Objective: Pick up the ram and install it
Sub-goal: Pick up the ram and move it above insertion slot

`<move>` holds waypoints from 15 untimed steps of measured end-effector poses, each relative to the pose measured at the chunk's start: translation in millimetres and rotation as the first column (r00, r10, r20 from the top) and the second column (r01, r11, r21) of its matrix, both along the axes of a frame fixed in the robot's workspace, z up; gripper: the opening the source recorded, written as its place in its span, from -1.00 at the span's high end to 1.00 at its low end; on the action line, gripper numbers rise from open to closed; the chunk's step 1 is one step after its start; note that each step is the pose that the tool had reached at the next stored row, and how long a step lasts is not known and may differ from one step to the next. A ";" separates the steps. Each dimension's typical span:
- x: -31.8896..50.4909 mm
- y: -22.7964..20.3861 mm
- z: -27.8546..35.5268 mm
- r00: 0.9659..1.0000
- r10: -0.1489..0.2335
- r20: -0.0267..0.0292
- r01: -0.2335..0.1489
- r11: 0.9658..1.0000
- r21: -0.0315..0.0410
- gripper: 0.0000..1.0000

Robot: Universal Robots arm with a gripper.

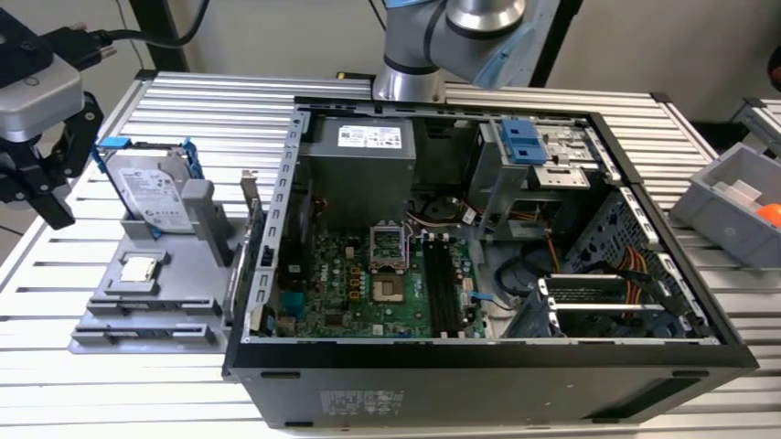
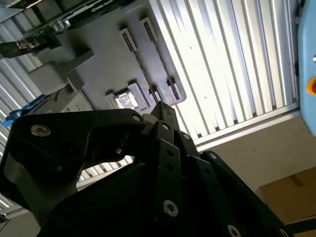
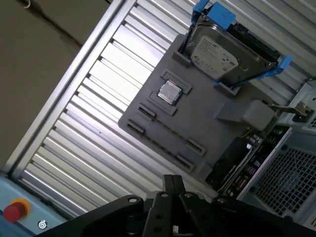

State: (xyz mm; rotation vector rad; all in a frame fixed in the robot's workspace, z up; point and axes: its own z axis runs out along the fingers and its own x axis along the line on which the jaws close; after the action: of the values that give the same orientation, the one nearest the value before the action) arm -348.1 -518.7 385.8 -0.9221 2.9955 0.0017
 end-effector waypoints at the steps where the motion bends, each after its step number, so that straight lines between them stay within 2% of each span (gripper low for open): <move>1: 0.0 0.0 -0.1 1.000 0.004 0.000 -0.004 1.000 0.000 1.00; 12: -0.1 0.2 0.1 0.998 0.065 0.000 -0.065 0.998 0.000 1.00; 15: -0.2 0.2 0.0 0.997 0.071 0.000 -0.071 0.997 0.000 1.00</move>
State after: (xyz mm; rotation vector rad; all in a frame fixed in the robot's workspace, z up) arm -348.4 -518.4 385.8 -1.0283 2.9606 0.0019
